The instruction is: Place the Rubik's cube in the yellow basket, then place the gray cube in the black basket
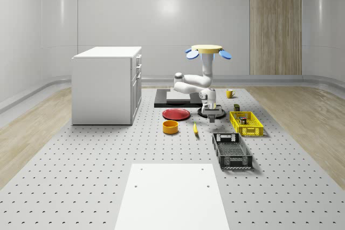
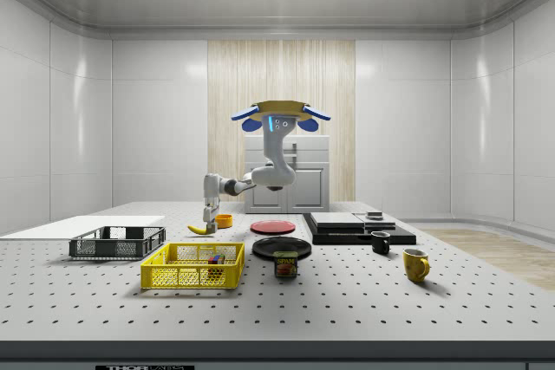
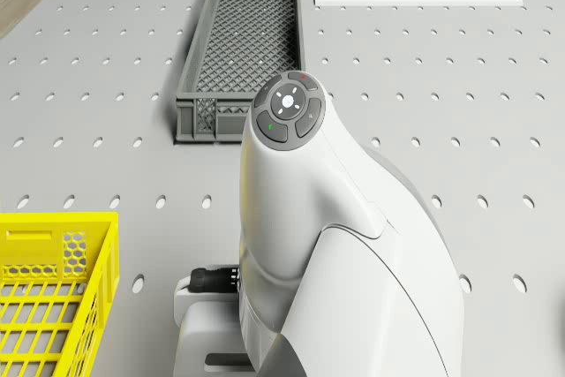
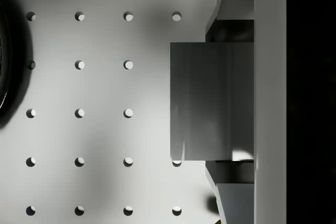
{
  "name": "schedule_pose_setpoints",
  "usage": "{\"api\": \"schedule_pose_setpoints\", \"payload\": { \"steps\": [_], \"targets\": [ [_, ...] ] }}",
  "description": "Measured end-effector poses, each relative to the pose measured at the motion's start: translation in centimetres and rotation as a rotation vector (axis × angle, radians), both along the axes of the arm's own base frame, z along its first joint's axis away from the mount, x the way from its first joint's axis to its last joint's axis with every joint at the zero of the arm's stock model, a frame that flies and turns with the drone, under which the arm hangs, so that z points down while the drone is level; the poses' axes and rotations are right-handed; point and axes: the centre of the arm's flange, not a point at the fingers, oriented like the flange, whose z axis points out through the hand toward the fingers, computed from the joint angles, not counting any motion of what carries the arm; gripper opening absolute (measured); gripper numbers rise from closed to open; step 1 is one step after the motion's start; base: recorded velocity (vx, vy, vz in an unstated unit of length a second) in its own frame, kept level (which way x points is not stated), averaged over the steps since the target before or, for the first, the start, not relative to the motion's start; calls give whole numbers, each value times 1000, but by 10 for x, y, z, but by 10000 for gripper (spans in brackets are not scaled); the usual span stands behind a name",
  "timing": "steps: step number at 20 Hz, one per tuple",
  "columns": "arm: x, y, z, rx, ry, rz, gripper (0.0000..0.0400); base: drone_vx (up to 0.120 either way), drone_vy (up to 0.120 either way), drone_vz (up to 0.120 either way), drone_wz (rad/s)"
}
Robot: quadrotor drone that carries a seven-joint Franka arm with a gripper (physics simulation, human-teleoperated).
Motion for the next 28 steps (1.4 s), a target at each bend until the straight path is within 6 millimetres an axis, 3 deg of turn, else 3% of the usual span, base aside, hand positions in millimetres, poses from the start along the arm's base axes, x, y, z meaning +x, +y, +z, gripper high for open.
{"api": "schedule_pose_setpoints", "payload": {
  "steps": [6,12,18,28],
  "targets": [
    [0,0,-4,0,0,0,251,0,7,87,0],
    [0,0,-4,0,0,0,251,0,120,0,0],
    [0,0,-5,0,0,0,251,120,120,0,0],
    [0,0,-5,0,0,0,251,120,0,0,0]
  ]
}}
